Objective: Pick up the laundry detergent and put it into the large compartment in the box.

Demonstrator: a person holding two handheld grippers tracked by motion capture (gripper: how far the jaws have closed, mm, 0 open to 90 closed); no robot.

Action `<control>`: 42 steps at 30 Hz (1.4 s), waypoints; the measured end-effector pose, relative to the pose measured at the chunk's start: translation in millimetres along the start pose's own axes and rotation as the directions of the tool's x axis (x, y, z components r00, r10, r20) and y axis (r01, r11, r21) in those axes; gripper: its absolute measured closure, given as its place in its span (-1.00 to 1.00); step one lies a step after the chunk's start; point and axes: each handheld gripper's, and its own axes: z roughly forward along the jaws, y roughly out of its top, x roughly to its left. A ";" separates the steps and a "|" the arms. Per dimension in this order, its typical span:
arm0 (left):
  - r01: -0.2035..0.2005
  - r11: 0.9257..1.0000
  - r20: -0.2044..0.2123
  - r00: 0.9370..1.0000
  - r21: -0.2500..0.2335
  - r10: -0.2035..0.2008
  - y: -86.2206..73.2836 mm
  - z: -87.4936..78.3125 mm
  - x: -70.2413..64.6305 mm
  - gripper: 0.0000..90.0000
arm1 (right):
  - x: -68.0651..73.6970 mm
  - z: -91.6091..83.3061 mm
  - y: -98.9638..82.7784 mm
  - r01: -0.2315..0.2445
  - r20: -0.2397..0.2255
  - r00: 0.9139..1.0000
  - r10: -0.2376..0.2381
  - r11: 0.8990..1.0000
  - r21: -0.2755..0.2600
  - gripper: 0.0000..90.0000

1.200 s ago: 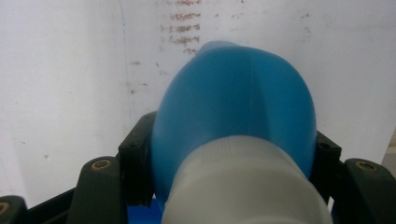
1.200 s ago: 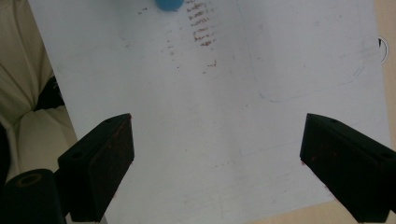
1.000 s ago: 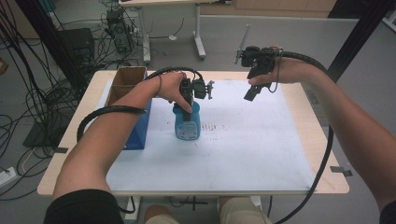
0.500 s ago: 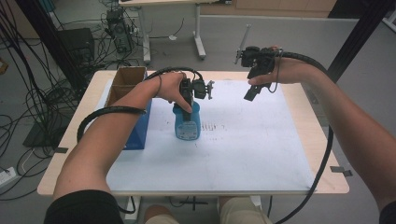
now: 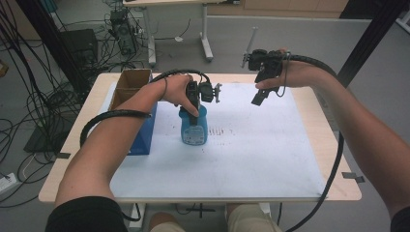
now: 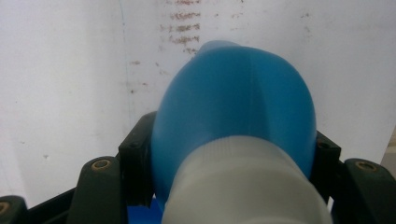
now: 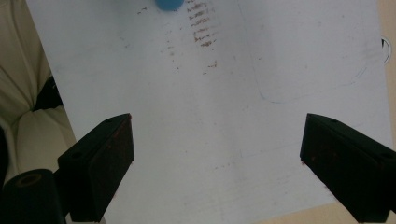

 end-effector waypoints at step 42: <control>0.002 1.000 0.005 1.000 0.006 -0.002 1.5 -0.1 1.8 -0.18 | 0.1 1.4 -0.1 -0.004 -0.004 1.000 0.004 1.000 0.002 -0.78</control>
